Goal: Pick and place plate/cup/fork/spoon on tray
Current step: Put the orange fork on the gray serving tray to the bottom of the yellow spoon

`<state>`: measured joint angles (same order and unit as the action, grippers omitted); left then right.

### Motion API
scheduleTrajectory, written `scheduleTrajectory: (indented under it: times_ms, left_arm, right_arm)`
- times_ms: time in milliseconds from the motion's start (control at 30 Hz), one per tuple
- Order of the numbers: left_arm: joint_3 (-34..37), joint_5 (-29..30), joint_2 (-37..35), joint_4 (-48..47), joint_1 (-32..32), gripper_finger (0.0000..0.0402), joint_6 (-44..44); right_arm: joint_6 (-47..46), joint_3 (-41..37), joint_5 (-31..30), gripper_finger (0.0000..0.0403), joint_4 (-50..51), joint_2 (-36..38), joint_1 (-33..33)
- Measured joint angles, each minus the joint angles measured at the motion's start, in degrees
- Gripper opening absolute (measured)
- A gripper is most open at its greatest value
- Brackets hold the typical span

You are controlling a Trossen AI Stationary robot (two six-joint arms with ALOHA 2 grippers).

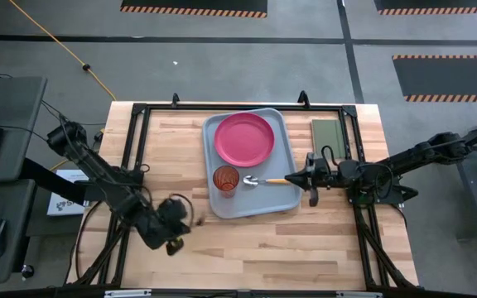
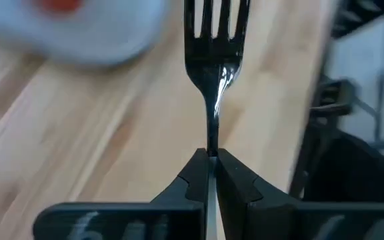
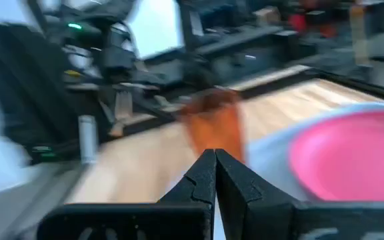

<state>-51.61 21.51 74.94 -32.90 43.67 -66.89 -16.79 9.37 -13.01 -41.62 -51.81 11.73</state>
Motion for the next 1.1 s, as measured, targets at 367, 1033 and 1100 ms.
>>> scheduleTrajectory:
  times_ms: [367, 1033, 1100]
  left_arm:
    - [-15.51, -1.75, 10.28, 18.11, -12.7, 0.0002, 47.51]
    - [-25.89, 22.56, 27.38, 24.85, -31.03, 0.0001, 65.13]
    - [-25.89, 22.52, 28.34, 26.99, -31.75, 0.0001, 65.55]
  right_arm:
    - [1.86, 2.45, 3.57, 0.0082, -10.85, -0.28, 3.85]
    - [17.82, 21.47, -15.24, 0.0209, 7.11, -10.93, 7.26]
    - [18.77, 21.69, -18.2, 0.0209, 7.14, -11.54, 7.02]
